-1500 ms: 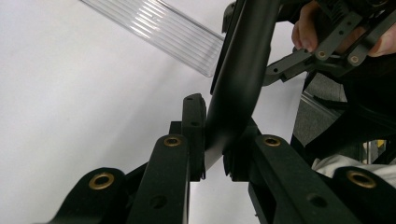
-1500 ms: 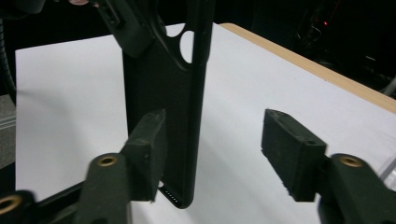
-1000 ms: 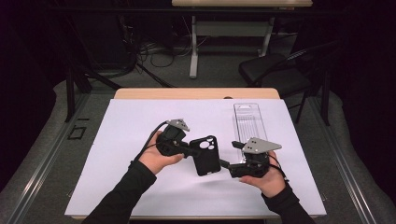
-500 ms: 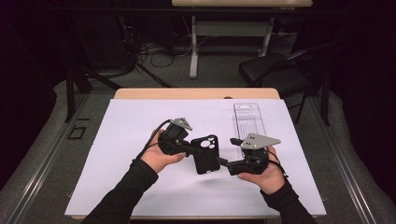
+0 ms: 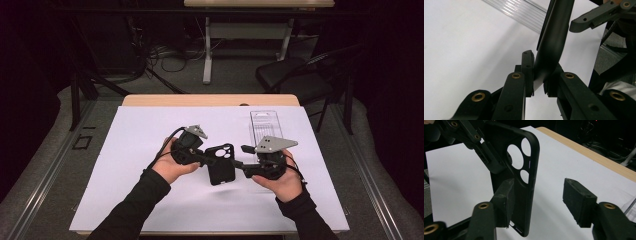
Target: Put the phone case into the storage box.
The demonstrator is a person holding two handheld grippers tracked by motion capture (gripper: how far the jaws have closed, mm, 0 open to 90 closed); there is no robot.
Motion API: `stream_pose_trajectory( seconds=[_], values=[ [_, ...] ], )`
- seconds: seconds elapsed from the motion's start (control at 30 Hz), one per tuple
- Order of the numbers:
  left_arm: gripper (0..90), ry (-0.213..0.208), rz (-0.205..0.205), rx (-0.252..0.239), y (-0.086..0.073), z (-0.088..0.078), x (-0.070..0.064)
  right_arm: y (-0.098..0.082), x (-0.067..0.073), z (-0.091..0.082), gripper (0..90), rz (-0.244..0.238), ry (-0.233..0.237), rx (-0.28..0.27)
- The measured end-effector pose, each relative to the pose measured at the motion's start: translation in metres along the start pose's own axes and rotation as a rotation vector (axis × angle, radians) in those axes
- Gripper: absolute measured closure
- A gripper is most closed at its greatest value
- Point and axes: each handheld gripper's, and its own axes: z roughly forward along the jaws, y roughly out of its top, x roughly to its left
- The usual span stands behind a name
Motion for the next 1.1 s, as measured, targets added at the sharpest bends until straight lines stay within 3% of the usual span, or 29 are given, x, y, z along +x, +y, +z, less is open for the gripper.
stream_pose_trajectory(
  seconds=[0.13, 0.43, 0.63, 1.1],
  values=[
    [81.6, -0.011, 0.009, 0.002, 0.001, 0.001, -0.001, 0.004, 0.0, 0.0, 50.7, -0.001, 0.006, 0.003],
    [81.7, -0.01, 0.025, 0.01, 0.001, 0.005, -0.003, 0.002, 0.0, -0.001, 56.8, -0.003, 0.039, -0.009],
    [81.7, -0.009, 0.033, 0.014, 0.002, 0.009, -0.006, 0.001, 0.001, -0.001, 60.9, -0.012, 0.028, -0.006],
    [81.6, -0.03, 0.053, 0.03, 0.002, 0.015, -0.009, -0.001, -0.002, -0.001, 73.8, 0.026, 0.058, 0.018]
  ],
)
